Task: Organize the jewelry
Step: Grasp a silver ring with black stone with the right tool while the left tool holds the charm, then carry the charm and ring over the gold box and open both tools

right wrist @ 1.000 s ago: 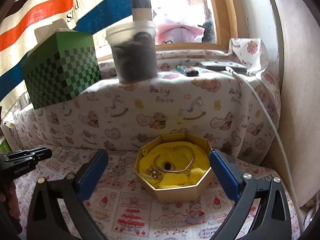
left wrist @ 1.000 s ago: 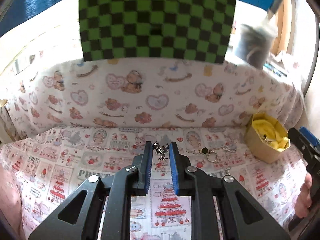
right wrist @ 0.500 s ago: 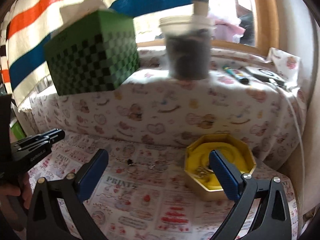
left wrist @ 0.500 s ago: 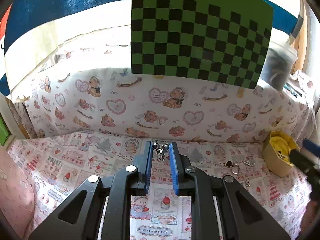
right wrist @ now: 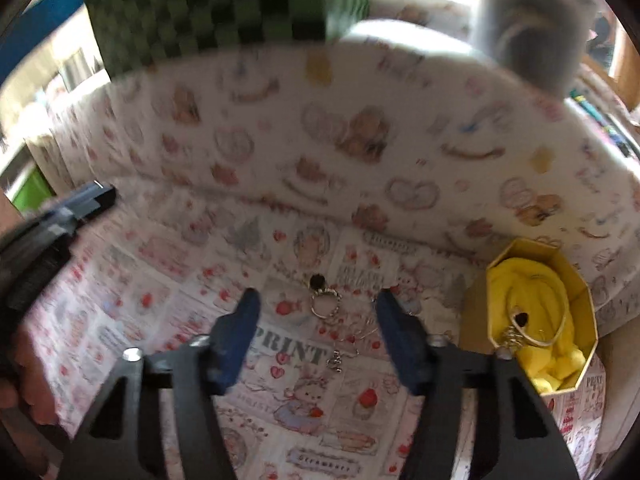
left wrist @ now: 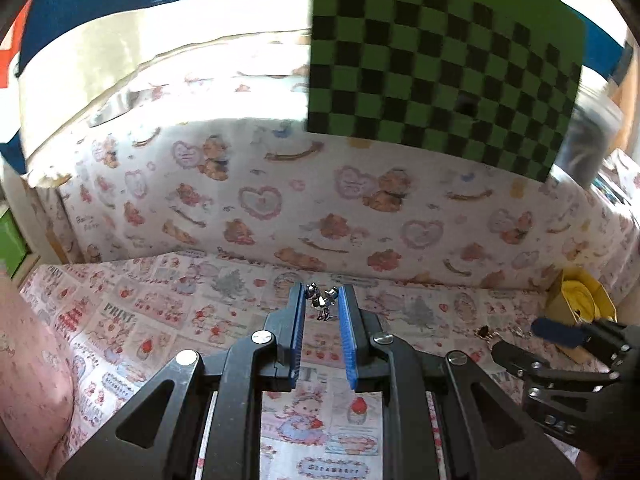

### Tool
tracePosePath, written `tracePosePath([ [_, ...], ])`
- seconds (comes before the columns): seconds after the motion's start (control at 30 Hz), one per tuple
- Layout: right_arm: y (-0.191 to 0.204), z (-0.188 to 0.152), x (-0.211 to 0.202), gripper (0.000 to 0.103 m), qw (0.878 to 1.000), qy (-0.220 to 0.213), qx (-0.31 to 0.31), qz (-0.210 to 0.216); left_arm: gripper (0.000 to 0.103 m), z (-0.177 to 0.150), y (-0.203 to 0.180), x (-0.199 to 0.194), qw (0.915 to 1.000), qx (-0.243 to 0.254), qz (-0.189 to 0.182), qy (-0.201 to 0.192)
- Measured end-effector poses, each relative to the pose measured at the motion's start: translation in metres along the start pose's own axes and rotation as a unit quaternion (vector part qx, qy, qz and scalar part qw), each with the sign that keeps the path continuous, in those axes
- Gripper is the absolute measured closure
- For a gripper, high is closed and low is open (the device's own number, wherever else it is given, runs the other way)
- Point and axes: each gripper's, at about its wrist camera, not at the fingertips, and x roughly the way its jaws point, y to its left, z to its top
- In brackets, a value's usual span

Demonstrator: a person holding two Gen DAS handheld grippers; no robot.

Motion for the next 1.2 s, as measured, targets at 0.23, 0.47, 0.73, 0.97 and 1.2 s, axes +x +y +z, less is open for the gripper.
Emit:
tracePosePath([
  [0.23, -0.01, 0.003, 0.025, 0.069, 0.999, 0.028, 0.037, 0.003, 0.087, -0.001, 0.003, 0.005, 0.9998, -0.009, 0.008, 0.014],
  [0.47, -0.004, 0.004, 0.033, 0.074, 0.999, 0.025, 0.016, -0.02, 0.087, 0.0, 0.002, 0.002, 0.9999, -0.007, 0.004, 0.008],
  [0.73, 0.022, -0.006, 0.027, 0.084, 0.999, 0.014, -0.008, -0.045, 0.087, -0.001, 0.002, 0.003, 0.9999, -0.004, 0.008, 0.01],
  [0.97, 0.002, -0.024, -0.013, 0.084, 1.0, -0.011, 0.009, -0.003, 0.087, 0.002, 0.004, 0.0, 0.9999, -0.011, -0.005, 0.009],
  [1.2, -0.006, -0.054, -0.065, 0.084, 0.997, -0.072, 0.009, 0.035, 0.087, 0.003, -0.012, -0.029, 0.9992, 0.014, -0.016, -0.032],
])
